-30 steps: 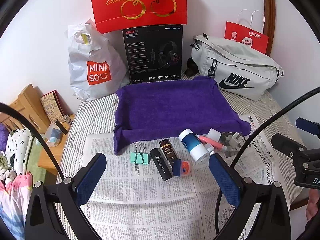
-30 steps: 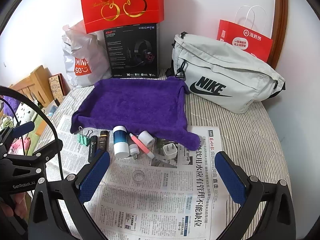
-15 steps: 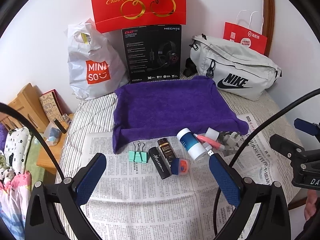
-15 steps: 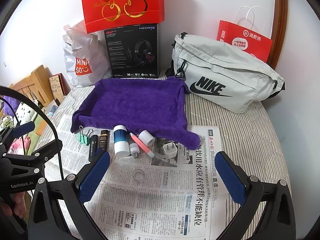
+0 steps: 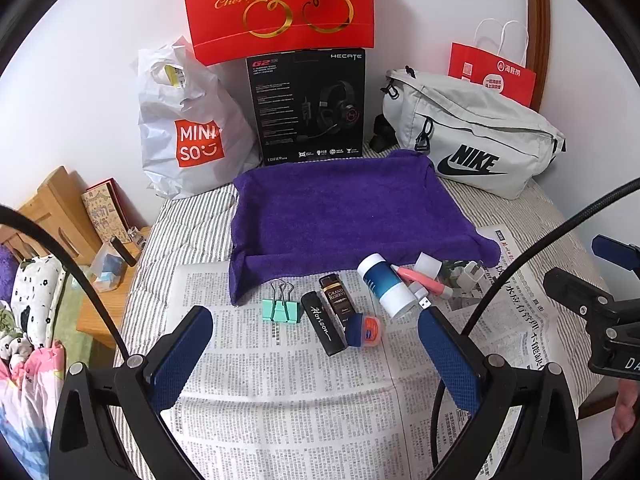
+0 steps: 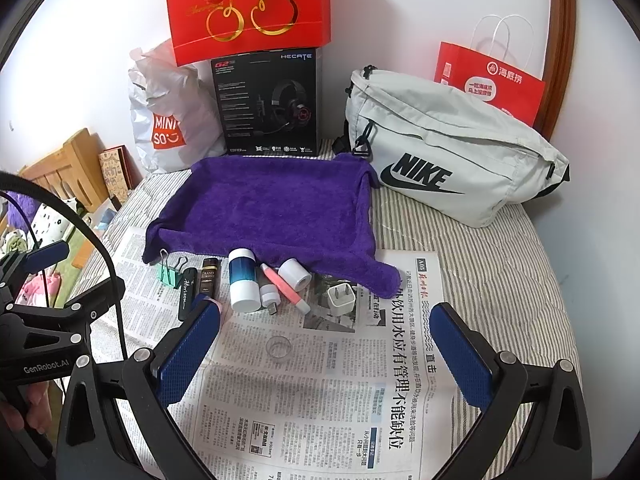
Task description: Organize rigid objects
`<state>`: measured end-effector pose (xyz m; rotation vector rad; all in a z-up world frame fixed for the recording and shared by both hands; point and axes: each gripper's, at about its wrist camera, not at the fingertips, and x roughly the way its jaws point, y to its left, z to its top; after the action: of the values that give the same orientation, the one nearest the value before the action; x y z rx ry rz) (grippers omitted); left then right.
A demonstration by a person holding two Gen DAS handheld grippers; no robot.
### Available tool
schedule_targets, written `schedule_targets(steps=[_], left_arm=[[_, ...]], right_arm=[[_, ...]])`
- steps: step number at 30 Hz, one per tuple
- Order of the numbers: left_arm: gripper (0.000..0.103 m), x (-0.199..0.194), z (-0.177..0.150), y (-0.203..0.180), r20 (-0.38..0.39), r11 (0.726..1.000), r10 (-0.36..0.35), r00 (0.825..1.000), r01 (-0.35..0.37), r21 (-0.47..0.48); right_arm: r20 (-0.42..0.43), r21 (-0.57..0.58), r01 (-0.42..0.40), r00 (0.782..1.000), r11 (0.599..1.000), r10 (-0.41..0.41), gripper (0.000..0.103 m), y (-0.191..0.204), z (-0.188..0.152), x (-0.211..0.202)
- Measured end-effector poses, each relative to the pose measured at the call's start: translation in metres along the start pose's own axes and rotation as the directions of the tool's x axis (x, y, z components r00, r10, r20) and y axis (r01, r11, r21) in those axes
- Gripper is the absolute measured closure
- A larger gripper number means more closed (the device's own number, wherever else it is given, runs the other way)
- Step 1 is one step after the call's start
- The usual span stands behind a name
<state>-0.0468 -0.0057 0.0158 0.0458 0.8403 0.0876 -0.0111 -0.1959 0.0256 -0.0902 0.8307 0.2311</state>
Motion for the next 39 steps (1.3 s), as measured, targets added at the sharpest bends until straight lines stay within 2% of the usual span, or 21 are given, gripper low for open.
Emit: schedule_targets(steps=[13, 18, 25, 31, 35, 39], left_arm=[[0.0, 0.001, 0.002, 0.003, -0.005, 1.0, 0.003, 1.0, -0.003, 0.0], [0.0, 0.011, 0.002, 0.006, -0.003, 1.0, -0.023, 1.0, 0.023, -0.017], [0.0, 0.04, -0.007, 0.014, -0.044, 1.0, -0.019, 0.999, 0.018, -0.02], [0.0, 0.075, -0.02, 0.025, -0.1, 0.999, 0.019, 0.995, -0.022, -0.031], [0.0, 0.095, -0.029, 0.038, -0.116, 0.998, -0.01, 0.993, 0.003, -0.057], [0.003, 0.118, -0.033, 0.049, -0.144, 0.997, 0.006, 0.99, -0.017, -0.073]], right_arm=[[0.001, -0.006, -0.01, 1.0, 1.0, 0.01, 0.0, 0.0, 0.001, 0.0], [-0.009, -0.003, -0.017, 1.0, 1.0, 0.017, 0.0, 0.0, 0.001, 0.007], [-0.018, 0.004, -0.015, 1.0, 1.0, 0.015, 0.0, -0.003, 0.0, 0.016], [-0.037, 0.019, -0.018, 0.999, 1.0, 0.019, 0.0, -0.007, -0.001, 0.028], [-0.056, 0.015, -0.02, 0.998, 1.0, 0.02, 0.0, -0.007, -0.003, 0.038], [-0.087, 0.017, -0.024, 0.996, 1.0, 0.026, 0.0, -0.009, -0.006, 0.051]])
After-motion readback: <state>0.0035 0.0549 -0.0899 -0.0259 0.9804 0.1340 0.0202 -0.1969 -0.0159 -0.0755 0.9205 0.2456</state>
